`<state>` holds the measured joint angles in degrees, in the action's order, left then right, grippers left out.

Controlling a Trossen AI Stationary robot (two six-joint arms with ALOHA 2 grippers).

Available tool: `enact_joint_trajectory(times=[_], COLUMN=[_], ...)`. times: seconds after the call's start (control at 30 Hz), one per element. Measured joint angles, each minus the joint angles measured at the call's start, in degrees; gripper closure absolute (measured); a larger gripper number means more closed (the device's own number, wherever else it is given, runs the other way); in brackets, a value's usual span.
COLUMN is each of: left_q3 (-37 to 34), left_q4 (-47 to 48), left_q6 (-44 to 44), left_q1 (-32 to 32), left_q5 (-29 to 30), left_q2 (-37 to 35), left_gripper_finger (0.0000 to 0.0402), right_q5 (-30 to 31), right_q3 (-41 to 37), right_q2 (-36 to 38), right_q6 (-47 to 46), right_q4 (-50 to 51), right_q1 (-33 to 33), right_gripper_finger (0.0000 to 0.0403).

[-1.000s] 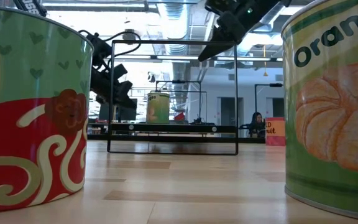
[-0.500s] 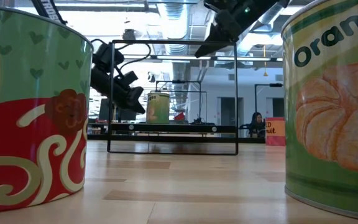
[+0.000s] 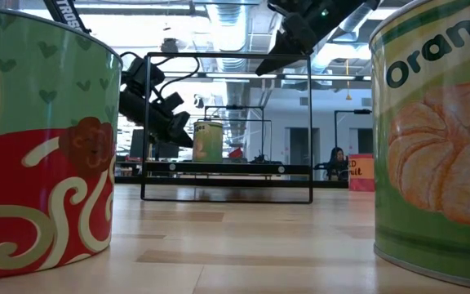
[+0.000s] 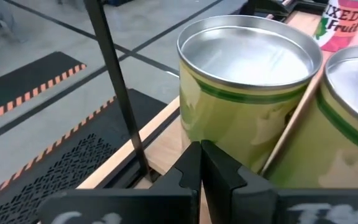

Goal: Pick and place cans onto a shelf
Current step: Adjust the cans on the shelf, then put the canned oranges on the shelf

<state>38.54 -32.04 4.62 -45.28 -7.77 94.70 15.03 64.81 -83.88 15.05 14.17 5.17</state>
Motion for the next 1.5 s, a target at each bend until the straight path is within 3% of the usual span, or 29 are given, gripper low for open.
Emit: enact_joint_trajectory(times=[0.4,0.6,0.97,1.27,1.4,1.5], left_q3=[-0.02,-2.5,-14.33,-19.69,-20.13,-20.13], left_q4=[1.15,2.28,0.95,1.33,1.64,1.72], left_q6=[1.14,3.37,5.44,6.25,7.8,7.79], left_q1=[-2.24,-2.05,3.58,7.53,7.8,7.78], left_q5=[-0.13,-5.39,-5.51,-5.42,-5.44,-5.43], left_q2=[-2.96,-9.6,-25.67,-34.37,-35.12,-35.12], left_gripper_finger=[0.0401,0.0401,0.0401,0.0401,0.0401,0.0401], right_q5=[0.0,-2.8,-2.91,6.43,16.59,20.62], right_q3=[-0.26,-7.98,-16.45,-17.44,-16.27,-12.86], right_q2=[0.0,-0.04,2.31,11.62,16.32,17.88], right_q6=[2.88,3.28,0.93,-1.1,-8.24,-18.52], right_q4=[0.15,-13.1,-29.38,-22.23,-9.44,4.4], right_q1=[0.17,2.31,-0.11,-8.23,-14.13,-18.98], right_gripper_finger=[0.0395,0.0398,0.0397,0.0395,0.0398,0.0398])
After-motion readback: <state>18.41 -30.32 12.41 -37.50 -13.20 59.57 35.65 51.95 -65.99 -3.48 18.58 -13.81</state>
